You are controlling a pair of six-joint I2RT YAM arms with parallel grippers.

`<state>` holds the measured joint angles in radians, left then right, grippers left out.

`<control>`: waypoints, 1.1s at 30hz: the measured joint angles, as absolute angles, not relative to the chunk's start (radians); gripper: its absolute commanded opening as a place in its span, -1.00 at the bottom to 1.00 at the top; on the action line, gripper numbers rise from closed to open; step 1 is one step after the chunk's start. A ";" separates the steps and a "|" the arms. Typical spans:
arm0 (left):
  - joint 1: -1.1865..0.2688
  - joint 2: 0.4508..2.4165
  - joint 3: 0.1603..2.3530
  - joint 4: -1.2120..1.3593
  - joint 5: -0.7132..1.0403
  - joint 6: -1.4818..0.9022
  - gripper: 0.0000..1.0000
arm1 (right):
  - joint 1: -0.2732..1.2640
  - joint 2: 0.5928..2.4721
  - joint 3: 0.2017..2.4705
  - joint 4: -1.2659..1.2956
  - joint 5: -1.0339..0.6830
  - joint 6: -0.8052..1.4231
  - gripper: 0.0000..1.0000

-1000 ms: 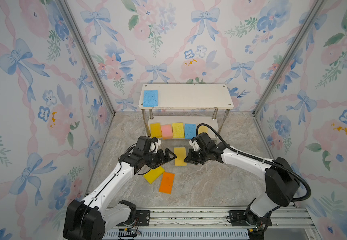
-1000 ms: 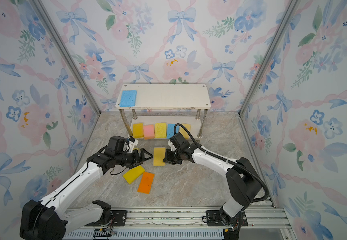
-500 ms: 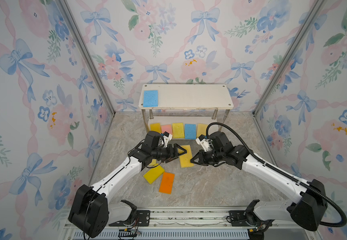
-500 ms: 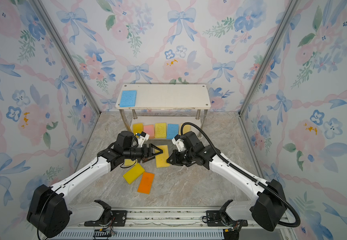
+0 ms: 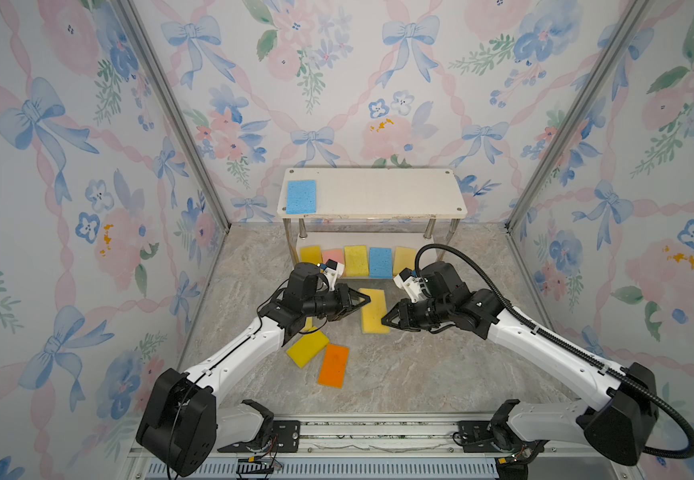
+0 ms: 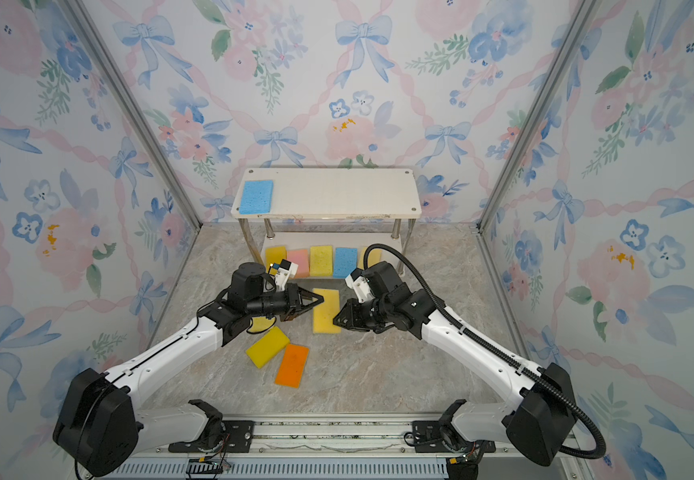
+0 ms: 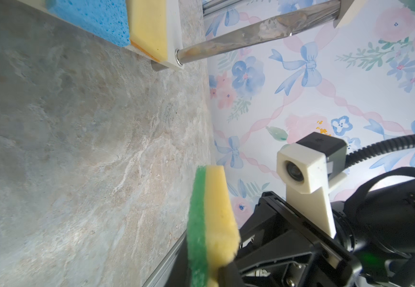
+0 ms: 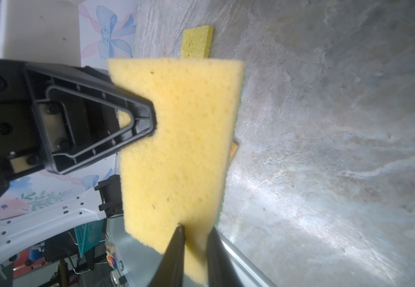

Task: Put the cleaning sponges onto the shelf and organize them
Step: 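Hold the scrub sponge up with the right gripper while the left gripper approaches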

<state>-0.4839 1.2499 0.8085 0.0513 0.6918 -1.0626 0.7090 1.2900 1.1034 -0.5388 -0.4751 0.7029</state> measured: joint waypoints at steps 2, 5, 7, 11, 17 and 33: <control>-0.484 1.248 0.807 0.054 0.686 -1.066 -0.77 | 0.699 1.271 1.103 -0.538 -0.476 0.712 -0.20; -0.484 1.245 0.807 0.059 0.677 -1.072 -0.77 | 0.676 1.234 1.084 -0.529 -0.482 0.737 0.01; -0.484 1.245 0.807 0.066 0.673 -1.079 -0.78 | 0.672 1.218 1.070 -0.527 -0.488 0.754 0.09; -0.481 1.245 0.807 0.086 0.674 -1.089 -0.78 | 0.670 1.204 1.029 -0.500 -0.498 0.787 0.13; -0.459 1.245 0.807 0.109 0.674 -1.107 -0.79 | 0.680 1.195 0.971 -0.439 -0.506 0.847 0.12; -0.430 1.219 0.766 0.168 0.697 -1.153 -0.82 | 0.735 1.225 0.964 -0.297 -0.505 0.930 -0.02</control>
<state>-0.4305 1.2194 0.7662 0.1684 0.6971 -1.1534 0.7345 1.2247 0.9642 -0.2974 -0.5049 0.9298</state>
